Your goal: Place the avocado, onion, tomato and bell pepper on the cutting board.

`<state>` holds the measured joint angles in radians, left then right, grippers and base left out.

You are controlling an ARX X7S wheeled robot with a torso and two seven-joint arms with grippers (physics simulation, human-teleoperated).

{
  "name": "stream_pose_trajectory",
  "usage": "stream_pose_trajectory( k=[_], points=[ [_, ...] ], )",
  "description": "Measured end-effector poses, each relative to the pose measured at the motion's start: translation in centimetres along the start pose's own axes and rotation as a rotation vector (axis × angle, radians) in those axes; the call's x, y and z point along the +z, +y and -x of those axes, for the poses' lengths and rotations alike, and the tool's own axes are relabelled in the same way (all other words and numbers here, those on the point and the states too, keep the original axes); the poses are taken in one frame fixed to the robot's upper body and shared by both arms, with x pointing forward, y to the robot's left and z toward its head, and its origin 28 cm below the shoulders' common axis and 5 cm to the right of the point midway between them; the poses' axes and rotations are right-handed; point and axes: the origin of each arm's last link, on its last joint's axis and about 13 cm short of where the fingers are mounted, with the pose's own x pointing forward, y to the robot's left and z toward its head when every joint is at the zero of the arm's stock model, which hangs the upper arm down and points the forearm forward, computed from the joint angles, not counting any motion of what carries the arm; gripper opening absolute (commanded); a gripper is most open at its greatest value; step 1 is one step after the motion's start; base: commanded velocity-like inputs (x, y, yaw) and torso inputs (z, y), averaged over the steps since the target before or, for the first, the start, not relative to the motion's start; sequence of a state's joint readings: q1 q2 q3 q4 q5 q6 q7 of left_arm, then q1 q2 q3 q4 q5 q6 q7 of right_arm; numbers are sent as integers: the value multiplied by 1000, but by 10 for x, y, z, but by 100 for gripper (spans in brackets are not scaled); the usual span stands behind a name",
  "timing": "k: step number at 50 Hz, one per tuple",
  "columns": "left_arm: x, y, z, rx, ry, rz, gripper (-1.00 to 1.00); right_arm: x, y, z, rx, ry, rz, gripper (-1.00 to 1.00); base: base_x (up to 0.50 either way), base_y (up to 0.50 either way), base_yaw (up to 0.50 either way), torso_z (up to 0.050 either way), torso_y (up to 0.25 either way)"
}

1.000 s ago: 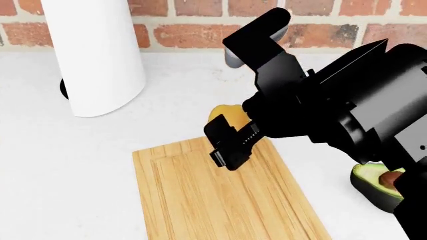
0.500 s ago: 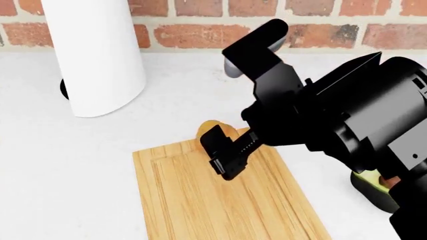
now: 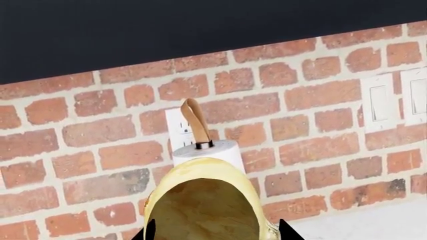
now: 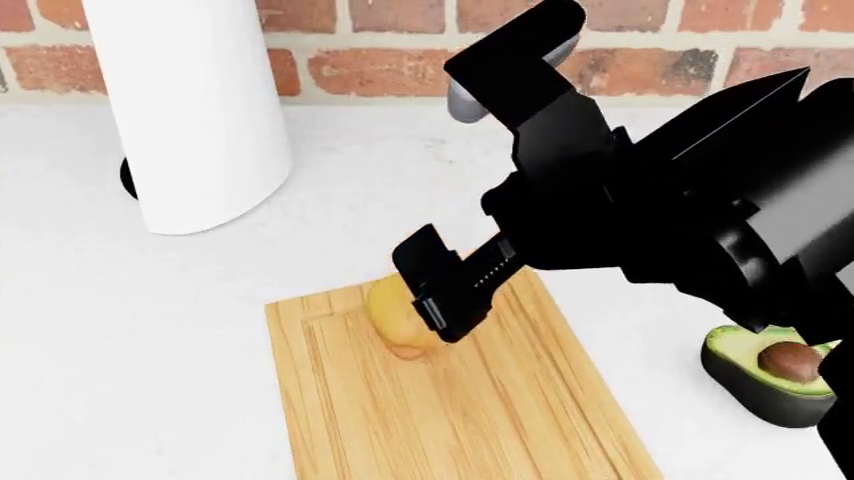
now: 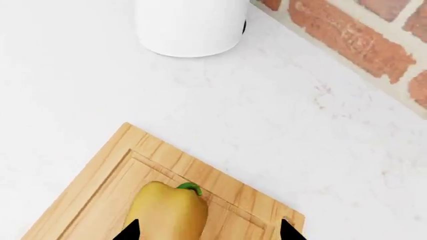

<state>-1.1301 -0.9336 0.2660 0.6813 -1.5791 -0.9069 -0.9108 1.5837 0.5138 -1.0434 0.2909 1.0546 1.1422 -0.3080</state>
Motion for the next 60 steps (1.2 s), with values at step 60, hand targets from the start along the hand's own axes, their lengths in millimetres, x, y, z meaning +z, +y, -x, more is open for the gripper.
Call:
stream_pose_trajectory(
  k=[60],
  points=[
    [0, -14, -55, -288, 157, -61, -100, -15, 51, 147, -577, -505, -94, 100, 0, 0, 0, 0, 0]
  ],
)
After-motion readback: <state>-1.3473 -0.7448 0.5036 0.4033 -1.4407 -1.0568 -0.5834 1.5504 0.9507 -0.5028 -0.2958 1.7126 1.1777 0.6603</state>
